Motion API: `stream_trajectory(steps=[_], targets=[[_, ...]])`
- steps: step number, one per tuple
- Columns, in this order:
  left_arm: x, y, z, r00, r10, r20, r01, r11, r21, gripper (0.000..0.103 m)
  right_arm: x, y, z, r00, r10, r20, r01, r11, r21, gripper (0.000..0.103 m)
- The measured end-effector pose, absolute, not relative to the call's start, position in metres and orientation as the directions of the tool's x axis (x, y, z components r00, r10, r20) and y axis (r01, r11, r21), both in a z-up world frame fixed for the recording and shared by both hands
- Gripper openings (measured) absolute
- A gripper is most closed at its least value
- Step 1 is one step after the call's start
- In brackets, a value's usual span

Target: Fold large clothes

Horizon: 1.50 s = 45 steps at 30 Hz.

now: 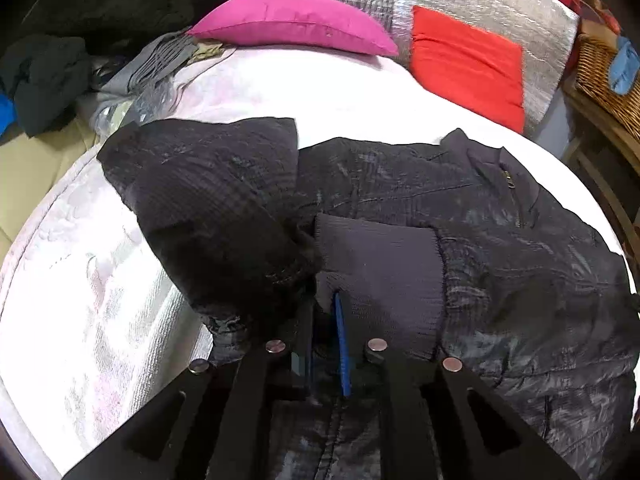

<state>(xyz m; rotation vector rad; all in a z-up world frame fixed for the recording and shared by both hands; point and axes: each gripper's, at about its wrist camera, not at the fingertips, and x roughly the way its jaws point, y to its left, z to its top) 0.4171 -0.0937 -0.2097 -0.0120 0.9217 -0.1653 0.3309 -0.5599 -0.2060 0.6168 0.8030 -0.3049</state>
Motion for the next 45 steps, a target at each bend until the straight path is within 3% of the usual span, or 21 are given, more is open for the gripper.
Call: stream_trajectory(steps=[1,3,4,6,10,18,21,23,24,26,30,33,36,37,39,40,41,45], targets=[[0.419,-0.093,-0.211,0.584,-0.154,-0.797,0.133,0.987,-0.093,0.019,0.335,-0.561,-0.209,0.668,-0.019,-0.744,0.47,0.785,0.403,0.08],[0.42,-0.095,-0.213,0.584,-0.157,-0.796,0.137,0.986,-0.094,0.02,0.343,-0.559,-0.215,0.658,-0.047,-0.752,0.475,0.8,0.366,0.063],[0.419,-0.096,-0.213,0.586,-0.161,-0.794,0.145,0.985,-0.093,0.02,0.343,-0.558,-0.218,0.651,-0.049,-0.757,0.472,0.807,0.354,0.039],[0.415,-0.101,-0.213,0.604,-0.146,-0.783,0.157,0.986,-0.063,0.011,0.347,-0.549,-0.216,0.649,-0.064,-0.758,0.46,0.826,0.325,0.033],[0.412,-0.102,-0.205,0.642,-0.134,-0.755,0.159,0.986,-0.04,0.008,0.342,-0.537,-0.195,0.69,-0.143,-0.71,0.454,0.849,0.27,0.028],[0.415,-0.102,-0.21,0.621,-0.1,-0.777,0.149,0.989,-0.008,0.009,0.343,-0.551,-0.209,0.639,-0.1,-0.762,0.493,0.814,0.307,0.03],[0.416,-0.097,-0.206,0.613,-0.112,-0.782,0.135,0.99,-0.036,0.012,0.334,-0.555,-0.193,0.658,-0.106,-0.745,0.513,0.788,0.341,0.039],[0.414,-0.095,-0.202,0.615,-0.118,-0.78,0.13,0.99,-0.047,0.019,0.325,-0.554,-0.178,0.697,-0.157,-0.7,0.52,0.783,0.342,0.087],[0.412,-0.094,-0.197,0.63,-0.112,-0.769,0.126,0.991,-0.042,0.024,0.317,-0.553,-0.169,0.729,-0.188,-0.658,0.517,0.782,0.349,0.091],[0.406,-0.093,-0.185,0.68,-0.101,-0.726,0.119,0.993,-0.027,0.045,0.304,-0.546,-0.155,0.781,-0.225,-0.583,0.498,0.788,0.363,0.091],[0.391,-0.098,-0.164,0.762,-0.13,-0.635,0.149,0.989,-0.023,0.052,0.305,-0.516,-0.142,0.839,-0.111,-0.532,0.354,0.855,0.38,0.09],[0.387,-0.11,-0.164,0.744,-0.215,-0.632,0.23,0.971,-0.06,0.055,0.32,-0.478,-0.147,0.824,0.006,-0.567,0.23,0.91,0.344,0.084],[0.391,-0.123,-0.175,0.692,-0.254,-0.676,0.28,0.957,-0.074,0.055,0.337,-0.443,-0.164,0.759,0.111,-0.641,0.138,0.935,0.325,0.064],[0.395,-0.126,-0.181,0.672,-0.246,-0.699,0.279,0.958,-0.069,0.054,0.343,-0.435,-0.171,0.734,0.128,-0.667,0.128,0.938,0.321,0.061],[0.401,-0.128,-0.194,0.629,-0.23,-0.742,0.269,0.961,-0.069,0.038,0.353,-0.424,-0.188,0.683,0.156,-0.714,0.128,0.937,0.327,0.061],[0.405,-0.128,-0.201,0.6,-0.221,-0.769,0.265,0.962,-0.07,0.025,0.355,-0.42,-0.195,0.665,0.16,-0.729,0.13,0.937,0.324,0.061],[0.409,-0.128,-0.208,0.575,-0.201,-0.793,0.256,0.965,-0.06,0.02,0.361,-0.416,-0.205,0.636,0.156,-0.756,0.132,0.943,0.306,0.061],[0.411,-0.125,-0.213,0.555,-0.179,-0.812,0.244,0.969,-0.047,0.019,0.366,-0.412,-0.217,0.596,0.141,-0.791,0.145,0.95,0.278,0.061]])
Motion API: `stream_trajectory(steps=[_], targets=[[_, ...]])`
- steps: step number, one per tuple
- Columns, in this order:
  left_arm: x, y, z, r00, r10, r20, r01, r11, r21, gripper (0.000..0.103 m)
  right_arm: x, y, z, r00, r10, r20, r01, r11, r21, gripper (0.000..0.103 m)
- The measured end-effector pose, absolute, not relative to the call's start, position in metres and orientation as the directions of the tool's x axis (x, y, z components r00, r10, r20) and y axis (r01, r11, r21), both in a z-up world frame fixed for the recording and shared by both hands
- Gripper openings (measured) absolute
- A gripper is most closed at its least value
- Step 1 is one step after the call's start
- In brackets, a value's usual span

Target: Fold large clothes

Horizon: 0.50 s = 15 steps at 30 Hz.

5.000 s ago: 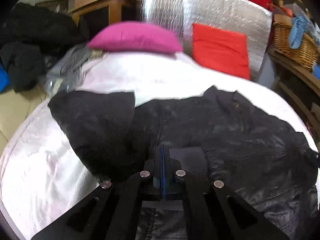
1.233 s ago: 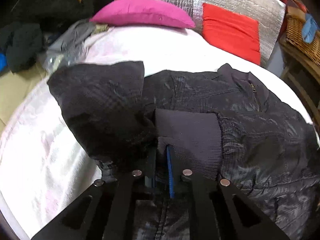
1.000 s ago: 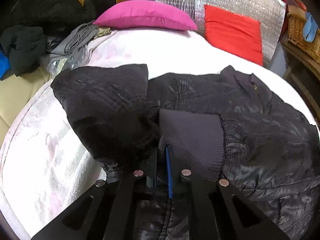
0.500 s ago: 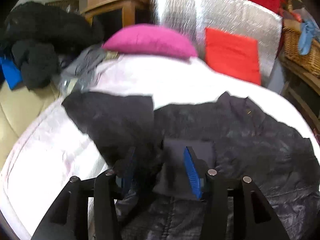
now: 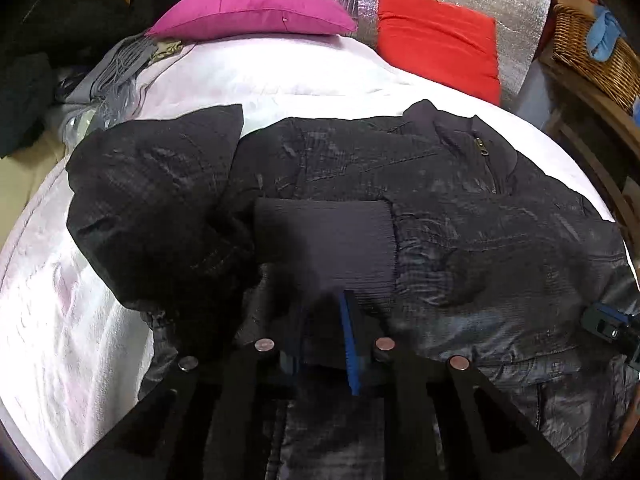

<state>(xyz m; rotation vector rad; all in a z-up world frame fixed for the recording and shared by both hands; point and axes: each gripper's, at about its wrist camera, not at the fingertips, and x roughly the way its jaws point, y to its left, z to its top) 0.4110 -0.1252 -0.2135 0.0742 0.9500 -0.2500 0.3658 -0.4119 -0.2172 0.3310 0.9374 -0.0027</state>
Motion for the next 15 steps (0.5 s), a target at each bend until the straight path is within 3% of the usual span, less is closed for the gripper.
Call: stream_trajectory(steps=[3,4,5,7,12,15], targets=[[0.408,-0.123,-0.207,0.543,-0.202,-0.815,0.235,0.968,-0.084,0.022,0.359,-0.41,-0.202,0.645,0.173,-0.744,0.116,0.941,0.319,0.061],[0.407,-0.118,-0.202,0.539,-0.222,-0.812,0.231,0.967,-0.112,0.03,0.357,-0.407,-0.197,0.661,0.187,-0.726,0.098,0.939,0.331,0.062],[0.406,-0.113,-0.197,0.545,-0.241,-0.803,0.223,0.965,-0.138,0.047,0.355,-0.403,-0.191,0.681,0.193,-0.706,0.08,0.939,0.334,0.062],[0.404,-0.101,-0.185,0.58,-0.251,-0.775,0.197,0.966,-0.166,0.069,0.357,-0.398,-0.188,0.687,0.206,-0.697,0.064,0.938,0.341,0.062],[0.4,-0.05,-0.155,0.659,-0.299,-0.69,0.138,0.95,-0.279,0.079,0.375,-0.38,-0.219,0.584,0.178,-0.792,0.095,0.954,0.283,0.063],[0.415,-0.015,-0.149,0.683,-0.266,-0.68,0.049,0.946,-0.321,0.082,0.376,-0.373,-0.212,0.604,0.172,-0.778,0.077,0.959,0.272,0.062]])
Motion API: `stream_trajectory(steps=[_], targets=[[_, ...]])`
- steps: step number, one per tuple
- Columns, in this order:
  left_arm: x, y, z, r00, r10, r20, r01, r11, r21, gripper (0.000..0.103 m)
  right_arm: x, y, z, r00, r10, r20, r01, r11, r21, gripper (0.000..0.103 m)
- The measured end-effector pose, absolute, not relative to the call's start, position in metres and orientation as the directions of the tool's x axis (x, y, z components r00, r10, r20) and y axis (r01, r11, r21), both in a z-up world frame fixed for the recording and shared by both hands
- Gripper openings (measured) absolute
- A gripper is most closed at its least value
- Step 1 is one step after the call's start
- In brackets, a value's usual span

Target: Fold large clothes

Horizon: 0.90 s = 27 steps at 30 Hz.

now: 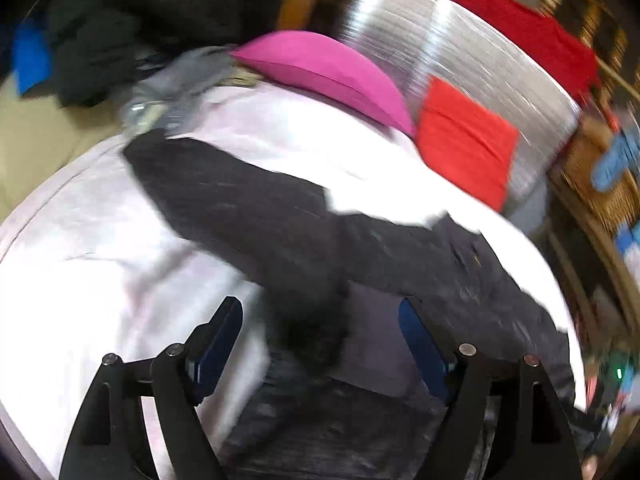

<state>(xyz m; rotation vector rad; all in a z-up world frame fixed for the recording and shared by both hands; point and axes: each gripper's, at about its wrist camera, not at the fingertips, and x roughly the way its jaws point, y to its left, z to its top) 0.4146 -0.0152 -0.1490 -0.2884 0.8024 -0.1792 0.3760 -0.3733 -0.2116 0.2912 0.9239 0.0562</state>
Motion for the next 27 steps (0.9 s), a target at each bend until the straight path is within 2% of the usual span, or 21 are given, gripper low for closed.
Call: stream_trajectory(steps=[2,4,9,16,18,20,21,25,27], targets=[[0.426,0.008,-0.15,0.684,-0.244,-0.687,-0.008,0.94,-0.342,0.084,0.374,-0.376,-0.206,0.635,0.214,-0.742,0.069,0.941,0.331,0.062],[0.441,0.035,-0.155,0.67,-0.234,-0.704,-0.074,0.923,-0.377,0.085,0.373,-0.378,-0.201,0.655,0.207,-0.727,0.071,0.941,0.331,0.062],[0.487,0.096,-0.196,0.605,-0.292,-0.74,-0.286,0.788,-0.545,0.085,0.38,-0.382,-0.212,0.627,0.192,-0.755,0.092,0.944,0.316,0.062],[0.523,0.097,-0.226,0.587,-0.444,-0.677,-0.298,0.659,-0.691,0.084,0.378,-0.387,-0.214,0.628,0.19,-0.755,0.08,0.949,0.306,0.062],[0.531,0.092,-0.231,0.582,-0.459,-0.672,-0.295,0.65,-0.7,0.077,0.379,-0.387,-0.214,0.628,0.189,-0.755,0.081,0.949,0.304,0.062],[0.537,0.09,-0.234,0.578,-0.468,-0.669,-0.298,0.642,-0.706,0.053,0.378,-0.386,-0.214,0.629,0.184,-0.755,0.08,0.951,0.299,0.062],[0.541,0.088,-0.236,0.576,-0.468,-0.67,-0.297,0.644,-0.705,0.049,0.378,-0.385,-0.214,0.63,0.182,-0.755,0.078,0.952,0.295,0.062],[0.545,0.082,-0.227,0.604,-0.418,-0.679,-0.263,0.699,-0.665,0.011,0.379,-0.383,-0.215,0.63,0.179,-0.756,0.074,0.955,0.288,0.062],[0.54,0.072,-0.208,0.646,-0.368,-0.669,-0.217,0.752,-0.622,0.009,0.379,-0.384,-0.215,0.63,0.182,-0.755,0.073,0.954,0.291,0.062]])
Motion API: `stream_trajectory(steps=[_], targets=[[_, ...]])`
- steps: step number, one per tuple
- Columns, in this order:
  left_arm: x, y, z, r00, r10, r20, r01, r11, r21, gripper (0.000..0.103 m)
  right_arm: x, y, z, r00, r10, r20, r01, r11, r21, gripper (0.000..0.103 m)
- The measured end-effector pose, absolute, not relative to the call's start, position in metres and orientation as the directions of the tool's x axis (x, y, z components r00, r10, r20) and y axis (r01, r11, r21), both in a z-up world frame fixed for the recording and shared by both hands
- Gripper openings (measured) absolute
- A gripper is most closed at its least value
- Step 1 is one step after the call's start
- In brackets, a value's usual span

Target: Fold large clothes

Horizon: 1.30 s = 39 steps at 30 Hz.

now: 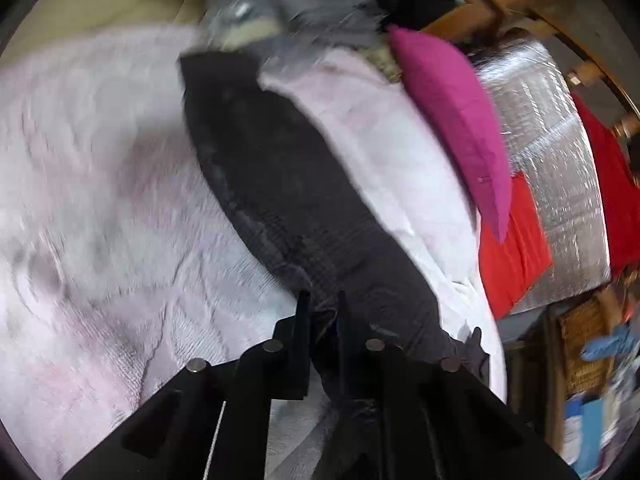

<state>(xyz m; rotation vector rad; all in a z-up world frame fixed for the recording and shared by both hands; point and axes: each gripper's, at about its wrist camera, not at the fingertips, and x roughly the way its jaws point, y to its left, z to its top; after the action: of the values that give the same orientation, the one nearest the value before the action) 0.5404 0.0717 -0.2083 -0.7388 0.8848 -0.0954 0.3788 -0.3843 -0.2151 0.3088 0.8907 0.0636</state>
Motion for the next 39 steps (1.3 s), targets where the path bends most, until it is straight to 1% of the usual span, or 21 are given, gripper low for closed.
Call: stream_trajectory(steps=[2,4,9,12,15,16,17,18,20,21,22,23,24,26,30,32,33,35,37,39], targets=[[0.533,0.056,-0.188,0.673,-0.345,-0.654,-0.149,0.803,-0.577,0.007,0.379,-0.385,-0.214,0.63,0.184,-0.754,0.072,0.953,0.293,0.062],[0.521,0.03,-0.165,0.689,-0.359,-0.63,-0.043,0.847,-0.53,0.007,0.378,-0.387,-0.213,0.632,0.185,-0.752,0.077,0.951,0.299,0.062],[0.473,-0.051,-0.137,0.65,-0.45,-0.612,0.212,0.881,-0.422,0.006,0.376,-0.396,-0.208,0.642,0.196,-0.741,0.105,0.935,0.338,0.062],[0.442,-0.101,-0.142,0.604,-0.478,-0.637,0.32,0.878,-0.355,0.006,0.373,-0.405,-0.205,0.654,0.204,-0.729,0.128,0.92,0.371,0.062],[0.42,-0.14,-0.167,0.535,-0.467,-0.705,0.358,0.88,-0.312,0.007,0.37,-0.414,-0.203,0.662,0.209,-0.72,0.145,0.906,0.397,0.062],[0.417,-0.144,-0.176,0.518,-0.46,-0.721,0.361,0.882,-0.304,0.009,0.37,-0.416,-0.203,0.661,0.211,-0.72,0.149,0.903,0.402,0.062],[0.414,-0.15,-0.186,0.497,-0.447,-0.744,0.355,0.887,-0.296,0.015,0.37,-0.418,-0.204,0.659,0.211,-0.722,0.156,0.901,0.405,0.062],[0.412,-0.153,-0.195,0.477,-0.443,-0.759,0.344,0.889,-0.303,0.015,0.37,-0.42,-0.204,0.657,0.208,-0.725,0.161,0.9,0.405,0.062],[0.411,-0.148,-0.198,0.459,-0.473,-0.752,0.335,0.876,-0.347,0.026,0.37,-0.424,-0.205,0.655,0.207,-0.727,0.171,0.897,0.409,0.062],[0.41,-0.144,-0.196,0.456,-0.481,-0.748,0.326,0.873,-0.362,0.035,0.37,-0.425,-0.205,0.655,0.209,-0.726,0.175,0.893,0.415,0.062],[0.411,-0.138,-0.195,0.453,-0.48,-0.751,0.305,0.875,-0.376,0.064,0.37,-0.427,-0.205,0.657,0.213,-0.724,0.179,0.888,0.424,0.062],[0.41,-0.13,-0.194,0.452,-0.485,-0.749,0.276,0.874,-0.4,0.077,0.37,-0.429,-0.205,0.657,0.216,-0.722,0.181,0.884,0.43,0.062],[0.407,-0.117,-0.19,0.459,-0.517,-0.722,0.246,0.855,-0.456,0.077,0.37,-0.43,-0.205,0.658,0.22,-0.721,0.184,0.881,0.436,0.062],[0.399,-0.098,-0.187,0.457,-0.553,-0.696,0.215,0.828,-0.517,0.077,0.369,-0.431,-0.205,0.657,0.225,-0.72,0.184,0.878,0.442,0.062],[0.401,-0.066,-0.166,0.478,-0.595,-0.646,0.17,0.784,-0.597,0.077,0.369,-0.428,-0.202,0.661,0.236,-0.712,0.18,0.872,0.455,0.062],[0.411,-0.048,-0.158,0.505,-0.597,-0.623,0.118,0.763,-0.635,0.082,0.367,-0.426,-0.199,0.67,0.247,-0.7,0.167,0.869,0.466,0.062],[0.421,-0.036,-0.155,0.525,-0.589,-0.615,0.067,0.749,-0.66,0.083,0.365,-0.424,-0.197,0.675,0.258,-0.691,0.153,0.868,0.473,0.062],[0.438,-0.02,-0.157,0.547,-0.562,-0.62,-0.015,0.734,-0.679,0.083,0.363,-0.419,-0.191,0.685,0.281,-0.672,0.115,0.87,0.48,0.062],[0.459,-0.011,-0.164,0.539,-0.542,-0.645,-0.085,0.727,-0.682,0.083,0.362,-0.413,-0.185,0.699,0.281,-0.657,0.084,0.881,0.465,0.062],[0.479,-0.007,-0.175,0.506,-0.557,-0.658,-0.132,0.705,-0.697,0.083,0.362,-0.41,-0.183,0.705,0.266,-0.657,0.083,0.889,0.45,0.062]])
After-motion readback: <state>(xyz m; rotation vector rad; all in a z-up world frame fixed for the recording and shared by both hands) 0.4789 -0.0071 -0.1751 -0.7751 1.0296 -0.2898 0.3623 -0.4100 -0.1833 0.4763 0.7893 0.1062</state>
